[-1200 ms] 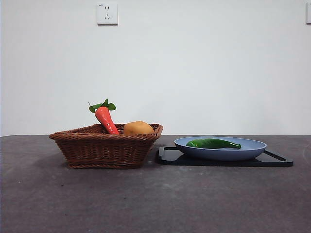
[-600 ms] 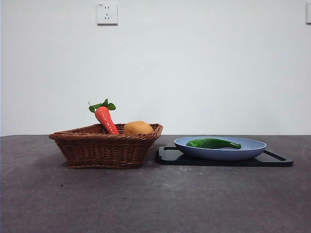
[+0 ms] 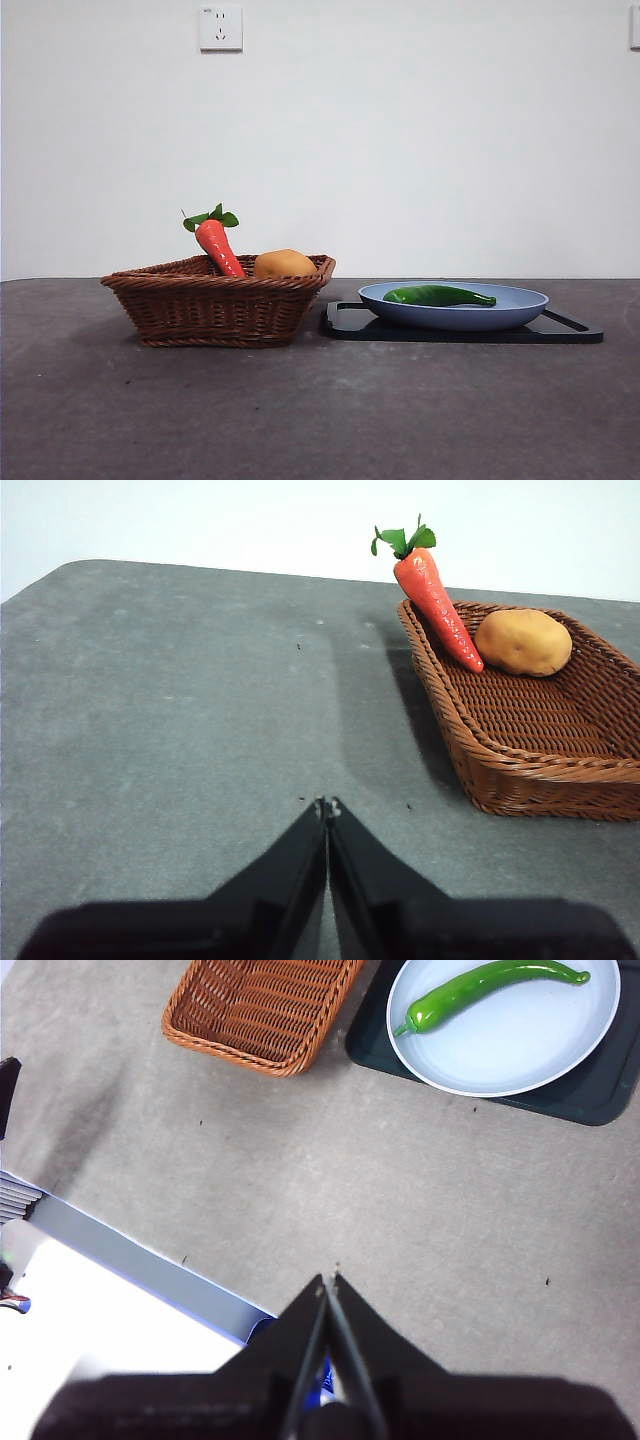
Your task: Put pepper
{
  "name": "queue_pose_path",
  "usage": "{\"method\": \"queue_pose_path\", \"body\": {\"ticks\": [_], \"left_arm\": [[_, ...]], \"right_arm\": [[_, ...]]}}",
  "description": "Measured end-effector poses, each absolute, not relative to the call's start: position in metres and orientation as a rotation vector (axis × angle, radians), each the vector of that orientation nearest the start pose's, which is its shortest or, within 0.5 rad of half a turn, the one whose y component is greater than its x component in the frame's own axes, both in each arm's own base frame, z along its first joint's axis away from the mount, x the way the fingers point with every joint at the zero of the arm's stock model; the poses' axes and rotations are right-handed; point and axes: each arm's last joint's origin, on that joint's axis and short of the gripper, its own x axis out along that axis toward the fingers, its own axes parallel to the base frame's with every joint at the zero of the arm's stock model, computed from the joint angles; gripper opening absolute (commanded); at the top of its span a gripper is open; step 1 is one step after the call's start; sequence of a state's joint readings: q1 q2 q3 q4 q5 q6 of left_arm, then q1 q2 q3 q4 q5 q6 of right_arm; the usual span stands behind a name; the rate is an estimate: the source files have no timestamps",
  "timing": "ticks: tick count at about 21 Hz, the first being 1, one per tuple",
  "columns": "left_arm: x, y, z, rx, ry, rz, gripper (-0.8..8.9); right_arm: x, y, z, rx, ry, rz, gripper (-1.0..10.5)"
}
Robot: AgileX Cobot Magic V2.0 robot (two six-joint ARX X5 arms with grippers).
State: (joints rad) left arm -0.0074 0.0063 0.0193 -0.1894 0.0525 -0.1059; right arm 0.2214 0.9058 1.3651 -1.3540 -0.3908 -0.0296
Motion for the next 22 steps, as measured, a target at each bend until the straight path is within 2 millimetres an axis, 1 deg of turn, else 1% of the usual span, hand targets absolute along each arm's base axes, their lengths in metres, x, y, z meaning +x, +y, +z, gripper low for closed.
{"method": "queue_pose_path", "body": {"ticks": [3,4,6,7,8,10,12,15,19,22], "left_arm": [[0.095,-0.002,0.151,-0.11,0.179,-0.05,0.08],[0.095,-0.002,0.151,-0.11,0.179,-0.05,0.08],[0.095,-0.002,0.151,-0.109,0.179,-0.05,0.08],[0.095,-0.002,0.151,-0.11,0.179,-0.05,0.08],[0.095,-0.002,0.151,-0.109,0.18,-0.05,0.08],[0.095,-0.002,0.151,-0.11,0.18,-0.05,0.08],[0.095,-0.002,0.151,-0.109,0.179,-0.05,0.08],[0.095,-0.002,0.151,-0.109,0.179,-0.05,0.08],[0.095,-0.002,0.151,-0.11,0.18,-0.05,0.08],[0.095,-0.002,0.151,-0.11,0.18,-0.05,0.08]], "right_arm": [[0.104,0.034,0.4,0.035,0.887,0.582,0.1],[0.103,0.033,0.402,0.025,0.855,0.579,0.1],[0.098,0.028,0.413,0.006,0.671,0.56,0.1],[0.091,0.025,0.416,-0.002,0.562,0.547,0.1],[0.085,0.023,0.417,-0.007,0.482,0.535,0.1],[0.074,0.02,0.41,-0.022,0.332,0.508,0.1],[0.074,0.018,0.392,-0.038,0.222,0.473,0.1],[0.081,0.015,0.349,-0.052,0.127,0.353,0.1],[0.086,0.015,0.31,-0.039,0.045,0.329,0.1],[0.089,0.015,0.276,-0.035,0.014,0.33,0.1]]}}
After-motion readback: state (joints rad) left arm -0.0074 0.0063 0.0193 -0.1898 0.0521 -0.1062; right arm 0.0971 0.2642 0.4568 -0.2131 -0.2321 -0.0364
